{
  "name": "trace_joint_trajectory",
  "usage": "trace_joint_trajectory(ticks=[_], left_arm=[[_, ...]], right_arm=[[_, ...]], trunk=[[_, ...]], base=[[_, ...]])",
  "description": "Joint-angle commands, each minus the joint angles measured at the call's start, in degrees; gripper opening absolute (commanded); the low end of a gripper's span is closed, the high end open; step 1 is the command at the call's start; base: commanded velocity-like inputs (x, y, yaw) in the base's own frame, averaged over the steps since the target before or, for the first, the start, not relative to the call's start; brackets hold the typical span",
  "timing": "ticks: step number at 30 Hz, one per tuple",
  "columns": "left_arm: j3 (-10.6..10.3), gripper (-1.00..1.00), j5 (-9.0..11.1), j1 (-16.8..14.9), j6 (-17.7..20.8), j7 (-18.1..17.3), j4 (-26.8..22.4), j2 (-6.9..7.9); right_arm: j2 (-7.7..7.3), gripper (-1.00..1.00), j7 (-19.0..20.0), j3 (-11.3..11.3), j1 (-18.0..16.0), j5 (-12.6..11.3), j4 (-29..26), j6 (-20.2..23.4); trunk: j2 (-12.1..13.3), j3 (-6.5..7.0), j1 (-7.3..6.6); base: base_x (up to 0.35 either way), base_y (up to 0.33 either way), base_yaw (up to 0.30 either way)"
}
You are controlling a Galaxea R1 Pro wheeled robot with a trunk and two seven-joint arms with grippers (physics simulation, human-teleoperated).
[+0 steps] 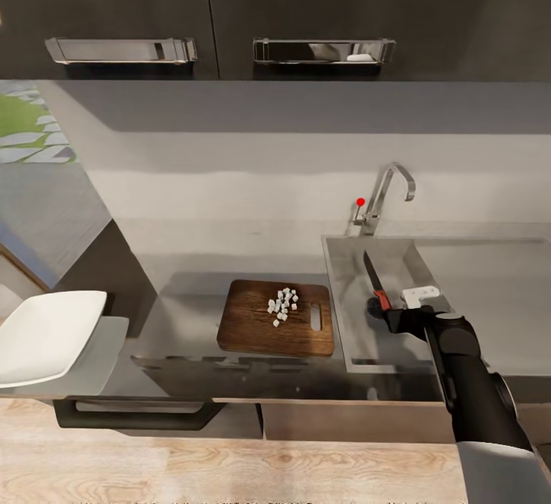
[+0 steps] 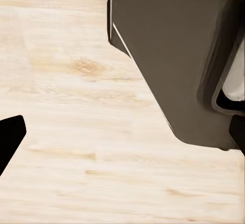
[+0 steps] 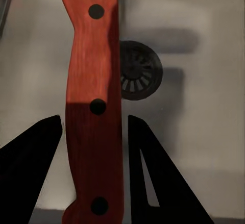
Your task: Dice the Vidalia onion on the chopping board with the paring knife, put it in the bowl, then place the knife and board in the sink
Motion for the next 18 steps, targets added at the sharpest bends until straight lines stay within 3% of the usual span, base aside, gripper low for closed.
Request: trace_joint_trajectory(ticks=[1, 6, 12, 18], left_arm=[[0.01, 1.0, 0.29, -0.02, -0.02, 0.13, -0.1, -0.34], [0.0, 1.0, 0.32, -0.02, -0.02, 0.21, -0.21, -1.07], [0.0, 1.0, 0.32, -0.02, -0.02, 0.18, -0.23, -1.21], [-0.01, 1.0, 0.33, -0.02, -0.02, 0.16, -0.23, -1.21]], right_arm=[[0.02, -1.0, 0.56, 0.28, -0.05, 0.66, -0.02, 0.17], [0.04, -1.0, 0.56, 0.77, -0.05, 0.67, 0.0, 0.94], [0.04, -1.0, 0.62, 0.93, -0.05, 0.68, 0.01, 3.95], [0.04, -1.0, 0.64, 0.94, -0.05, 0.65, 0.01, 4.15]], trunk=[[-0.1, -0.17, 0.03], [-0.1, -0.58, 0.03], [-0.1, -1.07, 0.03], [-0.1, -1.53, 0.03]], base=[[0.0, 0.0, 0.0], [0.0, 0.0, 0.0], [0.0, 0.0, 0.0], [0.0, 0.0, 0.0]])
